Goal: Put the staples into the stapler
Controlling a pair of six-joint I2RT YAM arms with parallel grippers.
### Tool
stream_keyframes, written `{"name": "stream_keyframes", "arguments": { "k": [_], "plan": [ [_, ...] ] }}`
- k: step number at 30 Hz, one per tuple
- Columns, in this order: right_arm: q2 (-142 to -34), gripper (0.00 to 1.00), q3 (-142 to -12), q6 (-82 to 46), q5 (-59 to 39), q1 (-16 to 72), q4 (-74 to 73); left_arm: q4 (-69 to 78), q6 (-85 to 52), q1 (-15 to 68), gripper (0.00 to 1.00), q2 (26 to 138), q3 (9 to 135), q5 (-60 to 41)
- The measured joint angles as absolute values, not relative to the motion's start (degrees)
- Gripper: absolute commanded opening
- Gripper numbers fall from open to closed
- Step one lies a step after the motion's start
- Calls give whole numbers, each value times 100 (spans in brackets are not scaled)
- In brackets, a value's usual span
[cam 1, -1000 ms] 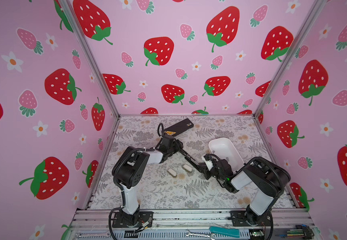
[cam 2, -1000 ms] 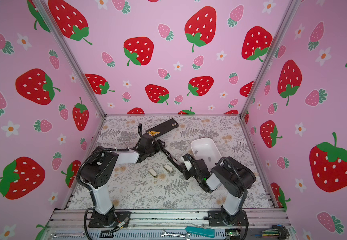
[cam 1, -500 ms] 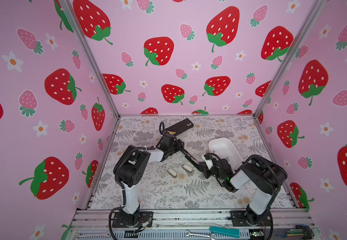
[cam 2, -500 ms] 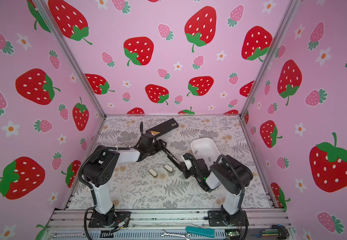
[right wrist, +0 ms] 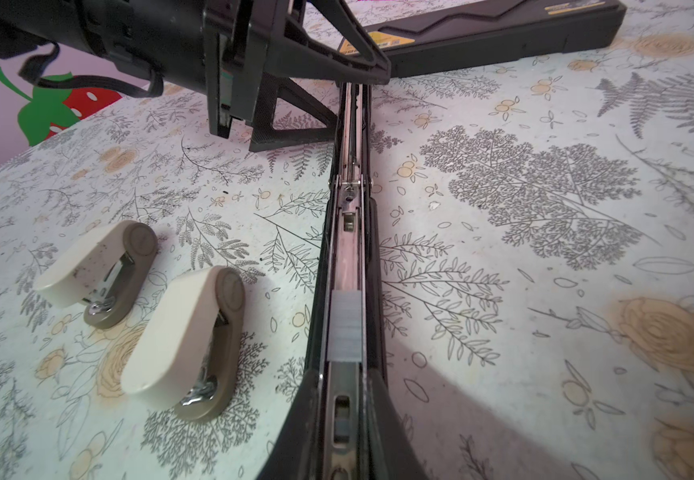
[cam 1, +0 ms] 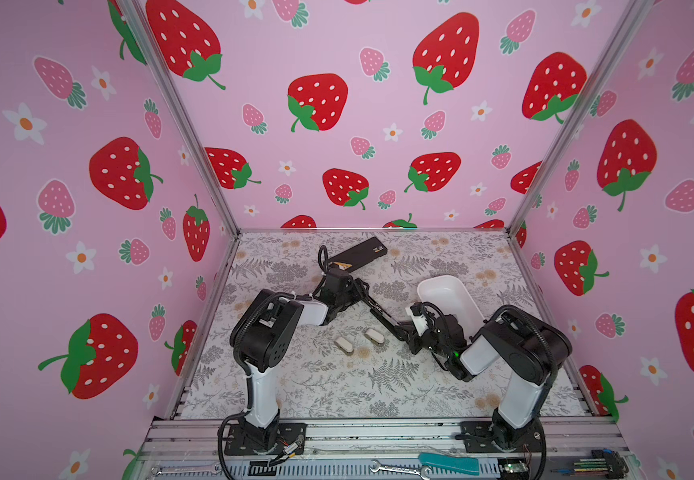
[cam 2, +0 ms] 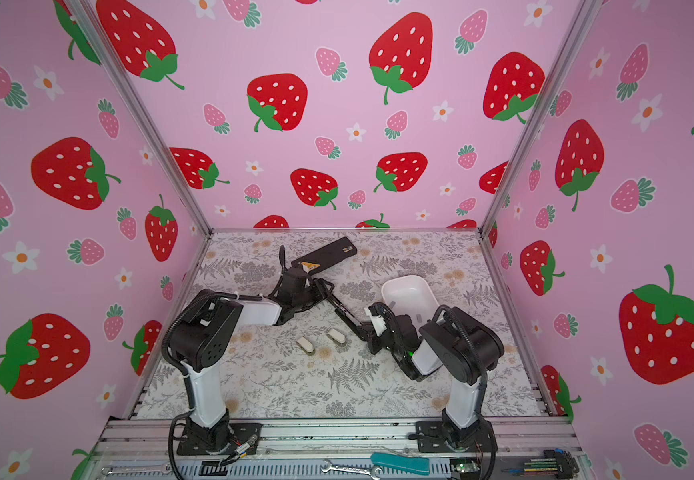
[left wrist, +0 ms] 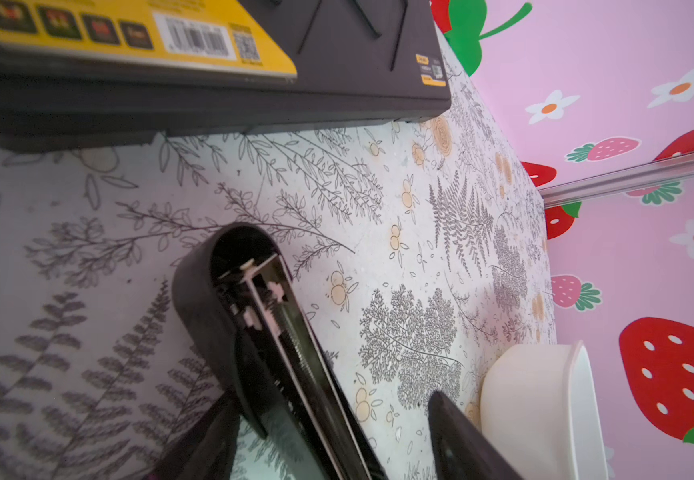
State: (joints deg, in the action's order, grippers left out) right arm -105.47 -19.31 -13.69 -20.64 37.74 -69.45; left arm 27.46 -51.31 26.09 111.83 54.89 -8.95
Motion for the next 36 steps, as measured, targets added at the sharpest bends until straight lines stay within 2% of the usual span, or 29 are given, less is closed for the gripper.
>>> {"name": "stream_keyframes", "arguments": {
  "k": [10, 17, 29, 36],
  "plan": [
    [-10750, 0, -1968, -1538, -3013, 3688, -7148, 3326, -5450, 2399, 71, 10984, 4941, -908],
    [-10645, 0, -1828, -1500, -2936, 3710, -7194, 3306, -5441, 2351, 66, 10984, 4928, -926],
    [-10372, 0, -1531, -1337, -2578, 3739, -7192, 3352, -5207, 2526, 66, 10241, 4622, -1002],
    [-10309, 0, -1435, -1293, -2526, 3739, -7234, 3361, -5048, 2681, 55, 10204, 4622, -1066]
  ]
}}
